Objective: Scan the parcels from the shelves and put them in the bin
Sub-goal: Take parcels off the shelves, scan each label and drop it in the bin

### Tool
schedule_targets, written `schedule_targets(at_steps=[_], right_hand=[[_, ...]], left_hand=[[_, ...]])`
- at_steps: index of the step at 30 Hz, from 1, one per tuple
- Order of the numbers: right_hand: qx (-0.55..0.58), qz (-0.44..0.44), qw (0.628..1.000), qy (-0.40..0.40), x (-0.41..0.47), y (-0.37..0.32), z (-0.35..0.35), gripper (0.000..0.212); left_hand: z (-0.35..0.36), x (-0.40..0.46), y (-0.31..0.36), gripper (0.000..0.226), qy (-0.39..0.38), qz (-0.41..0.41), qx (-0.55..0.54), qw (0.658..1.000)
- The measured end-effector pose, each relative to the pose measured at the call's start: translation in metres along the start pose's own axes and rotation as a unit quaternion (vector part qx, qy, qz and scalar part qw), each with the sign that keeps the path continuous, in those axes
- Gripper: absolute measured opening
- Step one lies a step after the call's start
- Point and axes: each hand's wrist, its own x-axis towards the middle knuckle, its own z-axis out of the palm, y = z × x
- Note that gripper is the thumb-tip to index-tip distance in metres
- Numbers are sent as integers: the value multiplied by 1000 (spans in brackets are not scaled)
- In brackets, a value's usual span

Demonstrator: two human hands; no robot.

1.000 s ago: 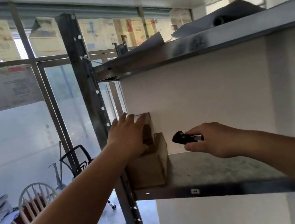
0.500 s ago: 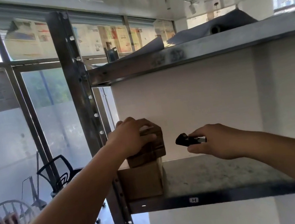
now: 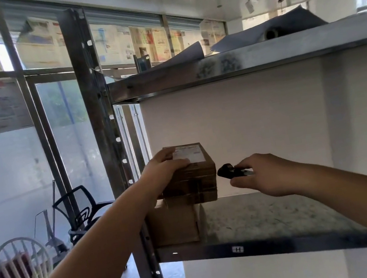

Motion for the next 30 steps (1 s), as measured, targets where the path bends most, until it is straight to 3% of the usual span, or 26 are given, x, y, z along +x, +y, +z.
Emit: schedule_targets(at_steps=[2, 5, 12, 16, 25, 30], right_hand=[[12, 3, 1000, 3, 4, -1, 0, 48], [40, 2, 999, 9, 8, -1, 3, 43], [102, -13, 993, 50, -14, 17, 8, 37], [122, -5, 989, 80, -33, 34, 1, 40], [136, 59, 986, 72, -97, 92, -16, 51], [161, 79, 984, 8, -134, 107, -24, 29]], left_hand=[[-5, -1, 10, 62, -61, -48, -20, 997], [-5, -4, 18, 73, -104, -50, 8, 993], [16, -14, 8, 108, -70, 71, -27, 995], [42, -17, 2, 123, -5, 154, 62, 986], [124, -46, -18, 117, 9, 228, 155, 961], [156, -56, -35, 114, 35, 263, 179, 947]])
